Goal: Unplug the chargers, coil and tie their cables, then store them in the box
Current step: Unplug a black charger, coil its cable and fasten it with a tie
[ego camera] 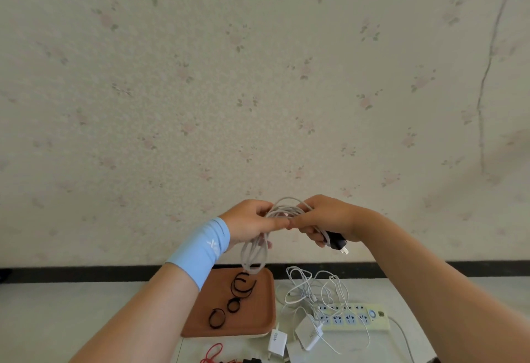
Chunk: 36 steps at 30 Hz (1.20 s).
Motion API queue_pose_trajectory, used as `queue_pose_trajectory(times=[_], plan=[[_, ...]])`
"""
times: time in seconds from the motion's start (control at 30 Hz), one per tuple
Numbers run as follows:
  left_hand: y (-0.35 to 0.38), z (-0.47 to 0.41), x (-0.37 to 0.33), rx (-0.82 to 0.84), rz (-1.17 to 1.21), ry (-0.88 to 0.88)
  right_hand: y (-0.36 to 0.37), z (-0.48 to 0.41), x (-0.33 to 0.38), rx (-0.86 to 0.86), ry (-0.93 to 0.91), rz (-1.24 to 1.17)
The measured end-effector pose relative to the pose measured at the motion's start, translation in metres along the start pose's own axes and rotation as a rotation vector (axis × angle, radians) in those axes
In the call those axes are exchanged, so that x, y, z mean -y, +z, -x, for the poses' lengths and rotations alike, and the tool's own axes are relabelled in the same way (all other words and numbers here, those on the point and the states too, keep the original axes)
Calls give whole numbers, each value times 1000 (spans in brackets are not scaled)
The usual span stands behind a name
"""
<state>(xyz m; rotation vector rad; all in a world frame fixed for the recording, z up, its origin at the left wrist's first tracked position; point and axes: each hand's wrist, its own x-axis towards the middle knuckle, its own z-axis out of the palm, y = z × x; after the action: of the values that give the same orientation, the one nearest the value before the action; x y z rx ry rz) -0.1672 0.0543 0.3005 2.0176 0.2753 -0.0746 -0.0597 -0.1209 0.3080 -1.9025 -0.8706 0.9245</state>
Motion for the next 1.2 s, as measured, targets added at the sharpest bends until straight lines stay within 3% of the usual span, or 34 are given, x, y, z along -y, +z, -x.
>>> queue_pose_trajectory(times=[0.23,0.4,0.53,0.7,0.77,0.9,1.1,1.2], plan=[[2,0,-2,-58,125,-23,3,-4,-2,-3,1,118],[-1,-1,-3,-80,-81,-21,4,-4,-3,9,19,183],[-1,1,-3,18,-212,-109,5,-6,-6,-89,-29,427],[-10,2,-3,-31,-146,-106,19,-9,-6,-118,-156,533],[-12,3,-1,-67,-55,-57,28,-11,-6,-83,-180,449],[-12,7,1,-77,148,34,38,-12,-6,-43,-183,-36],[-14,9,0,-41,245,56,24,-11,1,41,-118,-131],[-14,7,-1,1,287,-1,16,-11,3,-1,-50,-151]])
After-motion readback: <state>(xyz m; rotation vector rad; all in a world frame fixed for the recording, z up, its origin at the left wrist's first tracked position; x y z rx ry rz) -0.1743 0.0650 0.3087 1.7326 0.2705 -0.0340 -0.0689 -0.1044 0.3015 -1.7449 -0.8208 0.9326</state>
